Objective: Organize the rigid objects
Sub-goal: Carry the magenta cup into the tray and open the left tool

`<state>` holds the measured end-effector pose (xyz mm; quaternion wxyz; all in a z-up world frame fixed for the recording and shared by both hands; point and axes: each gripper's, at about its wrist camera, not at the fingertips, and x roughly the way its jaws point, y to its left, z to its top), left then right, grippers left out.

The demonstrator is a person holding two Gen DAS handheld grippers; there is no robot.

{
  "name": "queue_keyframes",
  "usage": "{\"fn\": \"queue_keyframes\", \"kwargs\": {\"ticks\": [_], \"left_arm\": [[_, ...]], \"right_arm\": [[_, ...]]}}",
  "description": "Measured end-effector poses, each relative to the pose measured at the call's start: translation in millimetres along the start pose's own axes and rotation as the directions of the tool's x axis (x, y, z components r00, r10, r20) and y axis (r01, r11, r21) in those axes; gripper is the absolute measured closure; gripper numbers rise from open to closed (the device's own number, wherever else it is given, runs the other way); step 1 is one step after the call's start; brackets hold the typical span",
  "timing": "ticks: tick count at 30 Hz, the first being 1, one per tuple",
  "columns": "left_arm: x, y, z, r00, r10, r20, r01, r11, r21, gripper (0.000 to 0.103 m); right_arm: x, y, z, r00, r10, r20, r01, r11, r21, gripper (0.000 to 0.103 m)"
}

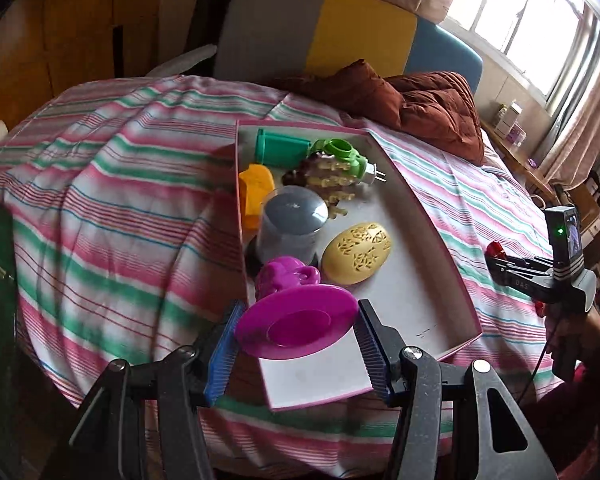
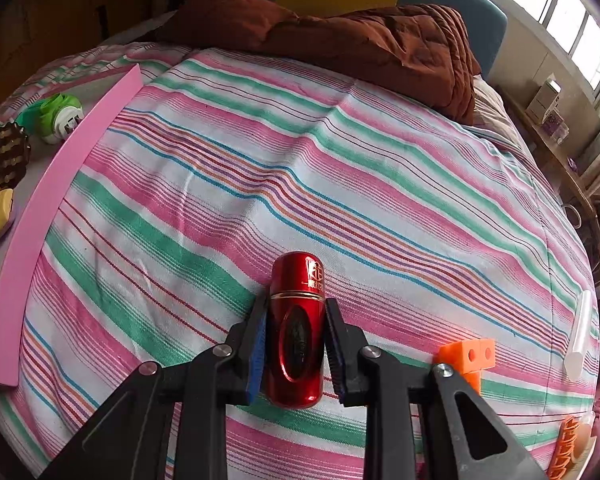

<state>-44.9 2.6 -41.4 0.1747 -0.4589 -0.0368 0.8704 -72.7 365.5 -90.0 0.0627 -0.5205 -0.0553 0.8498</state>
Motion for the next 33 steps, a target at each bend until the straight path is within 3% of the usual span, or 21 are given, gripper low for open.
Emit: {"fn": "queue_keyframes", "kwargs": {"ticks": [8,13,26,28,33], "left_arm": [[19.1,-13.9,1.0,0.999,-0.016,-0.028,0.017,0.999,0.043,0.046],[34.5,-17.2,5.2,0.999,0.035,-0.041,-0.033,0.998,0.062,0.047],[18.2,-17.6,2.9,0.998,0.055,-0.005,-0.055,0.996,0.064,0.045],[13.3,-15.6,3.6,0.997,0.079,0.009,-0.079,0.995,0.054,0.04],[5.0,-12.3,5.2,0.994,0.106,0.033,-0.108,0.993,0.052,0.04]], "right_arm": [[0.2,3.2,-0.5,1.0,-0.013,0.003,0.013,1.0,-0.015,0.076],[0.6,3.2,-0.3,1.0,-0.013,0.003,0.013,1.0,-0.016,0.076],[-1.4,1.7,-1.7,1.0,-0.019,0.007,0.019,1.0,-0.024,0.076],[-1.6,2.1,-1.9,1.0,-0.022,0.009,0.022,0.999,-0.027,0.076],[-0.8,1.7,-1.1,1.0,-0.023,0.009,0.024,0.999,-0.029,0.076]]}}
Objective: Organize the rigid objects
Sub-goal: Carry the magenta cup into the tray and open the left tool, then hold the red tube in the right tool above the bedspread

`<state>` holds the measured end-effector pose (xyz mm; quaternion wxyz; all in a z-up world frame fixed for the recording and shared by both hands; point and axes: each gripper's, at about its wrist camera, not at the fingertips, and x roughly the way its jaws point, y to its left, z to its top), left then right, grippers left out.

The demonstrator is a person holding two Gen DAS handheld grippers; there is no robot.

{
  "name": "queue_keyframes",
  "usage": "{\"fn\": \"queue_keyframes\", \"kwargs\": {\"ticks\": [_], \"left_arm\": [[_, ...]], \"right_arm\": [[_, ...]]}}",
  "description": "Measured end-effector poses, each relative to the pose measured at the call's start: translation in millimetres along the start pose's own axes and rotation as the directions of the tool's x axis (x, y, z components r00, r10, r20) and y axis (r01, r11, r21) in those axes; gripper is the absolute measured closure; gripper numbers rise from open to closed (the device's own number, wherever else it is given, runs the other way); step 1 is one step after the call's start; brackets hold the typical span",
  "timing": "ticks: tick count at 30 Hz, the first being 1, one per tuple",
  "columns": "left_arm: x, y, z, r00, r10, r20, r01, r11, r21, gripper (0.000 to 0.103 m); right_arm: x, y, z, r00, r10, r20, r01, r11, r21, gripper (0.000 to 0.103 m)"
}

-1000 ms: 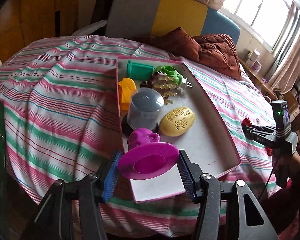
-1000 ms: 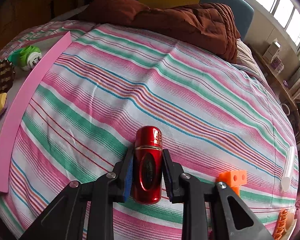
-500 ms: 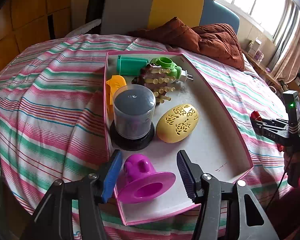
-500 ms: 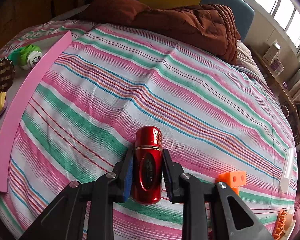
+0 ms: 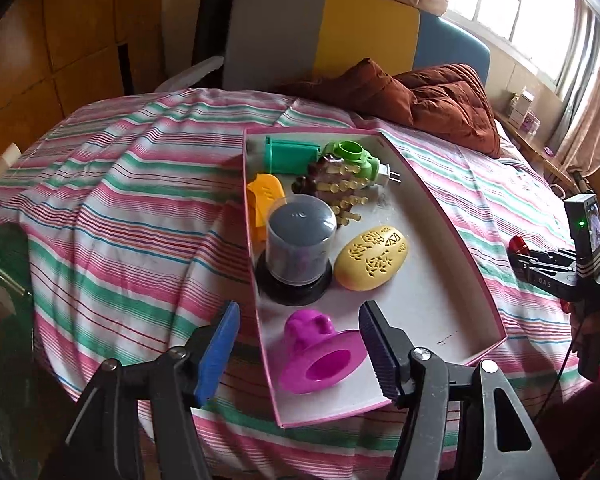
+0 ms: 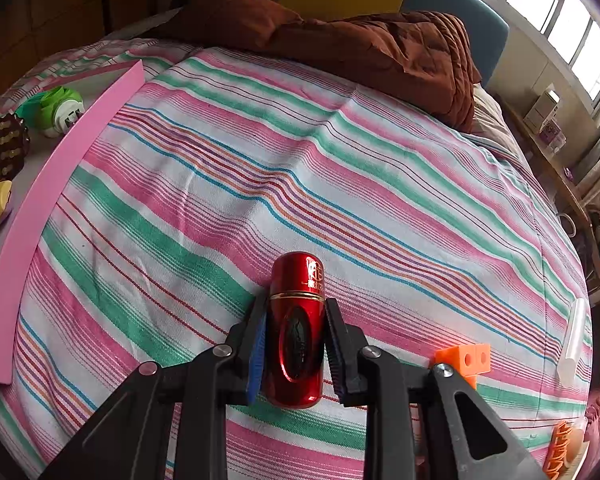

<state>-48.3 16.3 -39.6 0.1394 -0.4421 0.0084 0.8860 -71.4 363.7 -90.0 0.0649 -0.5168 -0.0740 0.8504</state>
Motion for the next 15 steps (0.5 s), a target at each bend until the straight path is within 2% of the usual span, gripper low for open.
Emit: {"fn": "queue_keyframes", "kwargs": {"ticks": [15], "left_arm": [[-11.6,-8.5,-1.3,0.999,0.023,0.026,-0.024,0.999,0.034,0.04]], "right_arm": [[-4.9,5.9,-3.7,1.0,-0.02,0.004,0.02,1.0,-0.021,0.076]]}}
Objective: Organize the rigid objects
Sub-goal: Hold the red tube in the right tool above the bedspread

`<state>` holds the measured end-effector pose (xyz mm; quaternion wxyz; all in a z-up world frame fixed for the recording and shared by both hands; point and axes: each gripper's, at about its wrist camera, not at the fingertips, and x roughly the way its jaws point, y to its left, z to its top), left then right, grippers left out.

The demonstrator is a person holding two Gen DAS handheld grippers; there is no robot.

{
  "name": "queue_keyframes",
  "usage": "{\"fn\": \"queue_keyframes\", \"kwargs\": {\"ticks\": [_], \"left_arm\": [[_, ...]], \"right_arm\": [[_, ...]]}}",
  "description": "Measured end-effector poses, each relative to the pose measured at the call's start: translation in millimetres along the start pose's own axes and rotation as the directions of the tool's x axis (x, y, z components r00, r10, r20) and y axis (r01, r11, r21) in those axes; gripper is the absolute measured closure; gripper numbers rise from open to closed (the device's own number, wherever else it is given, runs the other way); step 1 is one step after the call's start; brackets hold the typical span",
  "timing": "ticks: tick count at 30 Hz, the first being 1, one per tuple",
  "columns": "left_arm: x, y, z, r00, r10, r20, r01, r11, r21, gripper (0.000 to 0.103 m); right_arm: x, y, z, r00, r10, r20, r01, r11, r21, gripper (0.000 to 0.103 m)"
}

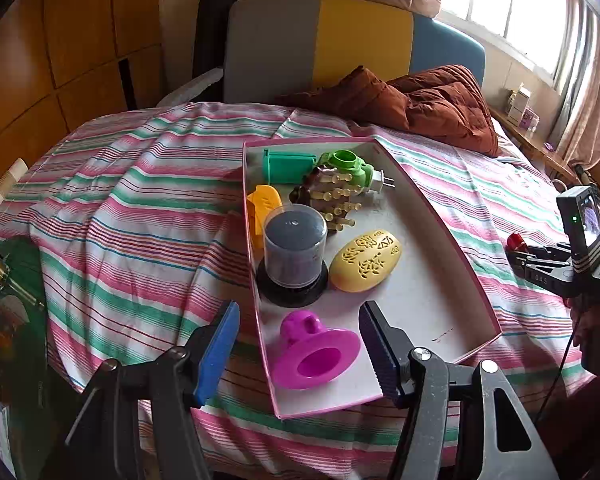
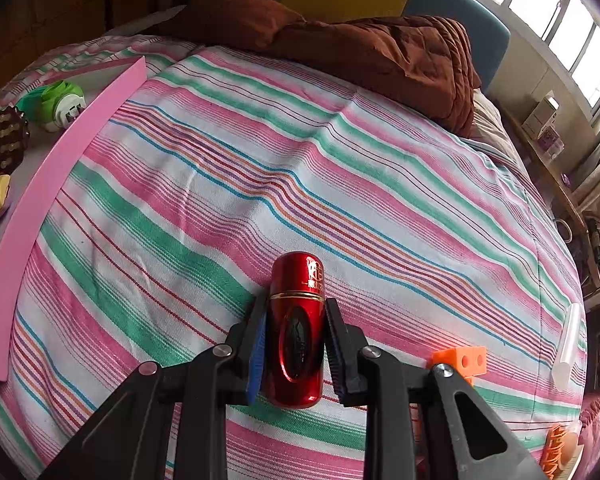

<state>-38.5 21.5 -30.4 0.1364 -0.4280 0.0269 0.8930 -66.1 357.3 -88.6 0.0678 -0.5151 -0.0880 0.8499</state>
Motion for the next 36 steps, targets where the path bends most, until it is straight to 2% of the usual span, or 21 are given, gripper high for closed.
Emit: {"fn": "queue_keyframes", "kwargs": {"ticks": [8,20,26,36], "left_arm": [[1.0,-6.4,-4.9,1.0,-0.001,-0.012,0.001,1.0,0.008,0.04],[0.8,-10.9,-7.8,0.999,0.039,-0.001,-0.039,0.999,0.036,0.04],[1.6,-4.2,-7.5,1.0,0.021,-0.013,-0.021,1.0,-0.001,0.04],[-4.1,6.4,-10.5,1.0,0.027,0.012,-0.027,0.999,-0.019,0.04]], "right_arm": [[0.4,1.0,0.5,1.0,-0.006,0.001,0.006,1.0,-0.009,0.076],[-0.4,3.2,0.5,1.0,-0.018,0.001,0.018,1.0,-0.021,0.076],[-0.1,2.8,0.7,1.0,-0.019,-0.001,0.019,1.0,-0.019,0.077],[-0.4,1.7,-0.5,0.999,-0.036,-0.015,0.037,0.999,0.038,0.077]]}}
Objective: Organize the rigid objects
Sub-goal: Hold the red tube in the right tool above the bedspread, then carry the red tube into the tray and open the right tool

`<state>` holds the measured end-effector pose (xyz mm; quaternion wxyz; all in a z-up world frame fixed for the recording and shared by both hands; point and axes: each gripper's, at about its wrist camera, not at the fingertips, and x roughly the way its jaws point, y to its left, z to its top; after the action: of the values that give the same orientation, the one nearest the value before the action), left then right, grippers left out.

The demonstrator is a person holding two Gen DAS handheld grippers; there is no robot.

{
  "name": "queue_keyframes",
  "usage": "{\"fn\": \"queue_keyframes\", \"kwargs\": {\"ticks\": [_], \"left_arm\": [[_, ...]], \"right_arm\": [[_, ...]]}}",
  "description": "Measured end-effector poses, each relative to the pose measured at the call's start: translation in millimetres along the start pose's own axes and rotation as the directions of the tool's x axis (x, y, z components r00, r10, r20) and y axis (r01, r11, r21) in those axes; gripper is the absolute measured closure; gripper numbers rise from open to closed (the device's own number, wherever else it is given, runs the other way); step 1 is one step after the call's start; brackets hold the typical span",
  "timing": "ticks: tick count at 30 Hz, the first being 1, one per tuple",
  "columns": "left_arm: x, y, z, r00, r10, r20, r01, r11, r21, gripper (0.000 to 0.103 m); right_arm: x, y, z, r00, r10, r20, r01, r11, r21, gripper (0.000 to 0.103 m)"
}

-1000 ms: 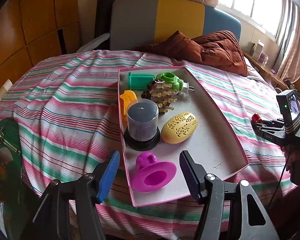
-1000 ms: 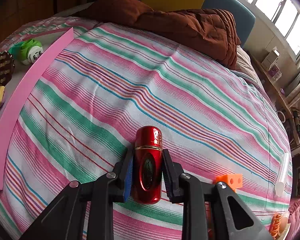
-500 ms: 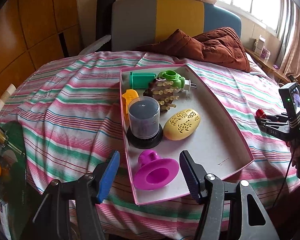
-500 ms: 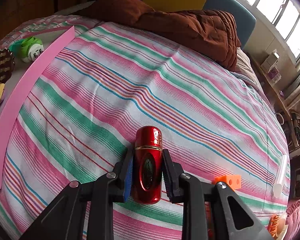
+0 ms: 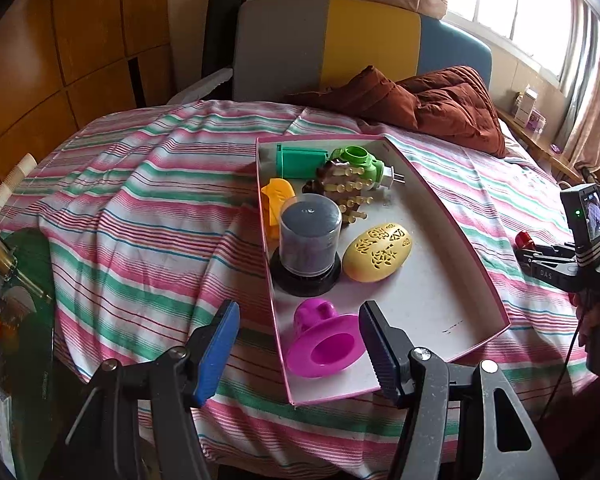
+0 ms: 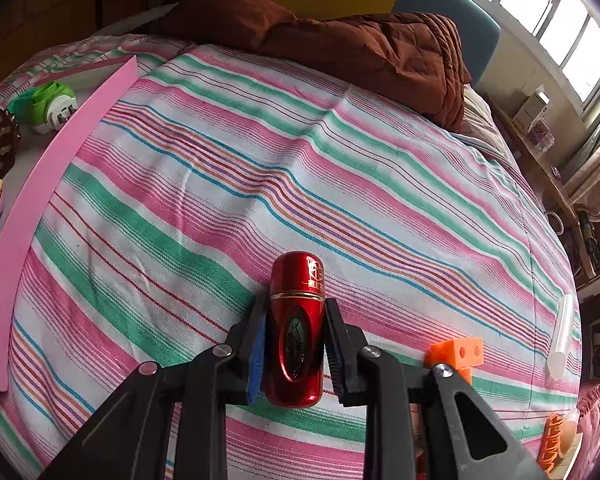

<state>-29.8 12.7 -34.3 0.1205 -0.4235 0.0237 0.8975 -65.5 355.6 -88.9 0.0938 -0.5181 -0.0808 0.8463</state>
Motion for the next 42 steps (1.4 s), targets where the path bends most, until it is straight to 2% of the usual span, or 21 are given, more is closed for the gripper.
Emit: {"fn": "queue_keyframes", "kwargs": {"ticks": [5,15,21,27,34,42], "left_arm": [[-2.1,3.7,-0.7,1.0,-0.002,0.009,0.002,1.0,-0.002,0.04],[-10.6,7.5,-1.6,0.999,0.01,0.038,-0.01,1.0,-0.004,0.04],[-15.5,8.8,1.5,0.998,0.018,0.054,-0.018,1.0,0.001,0.04],[-14.2,8.6,1.5,0.999,0.012,0.048,-0.012,1.0,0.002,0.04],[-12.1,7.8,0.7,0.999,0.006,0.042,-0.007,1.0,0.004,0.04],[-8.6,7.8,-0.5,1.0,0.0,0.031,0.0,1.0,-0.001,0.04]], "right_arm": [[-4.6,2.6,-1.8,1.0,-0.023,-0.021,0.024,0.998,0.053,0.077],[-15.6,3.4,-11.9,0.999,0.032,-0.03,-0.028,0.989,0.148,0.077],[-29.0,2.2,-10.7,0.986,0.169,0.007,-0.165,0.951,0.261,0.077],[-55.2,26.6,4.3,0.968,0.243,0.067,-0.252,0.941,0.225,0.077],[-77.7,56.1,16.9,0.949,0.295,0.111,-0.311,0.937,0.16,0.077],[-98.2,86.3,37.0,0.917,0.371,0.147,-0.387,0.917,0.098,0.077]]}}
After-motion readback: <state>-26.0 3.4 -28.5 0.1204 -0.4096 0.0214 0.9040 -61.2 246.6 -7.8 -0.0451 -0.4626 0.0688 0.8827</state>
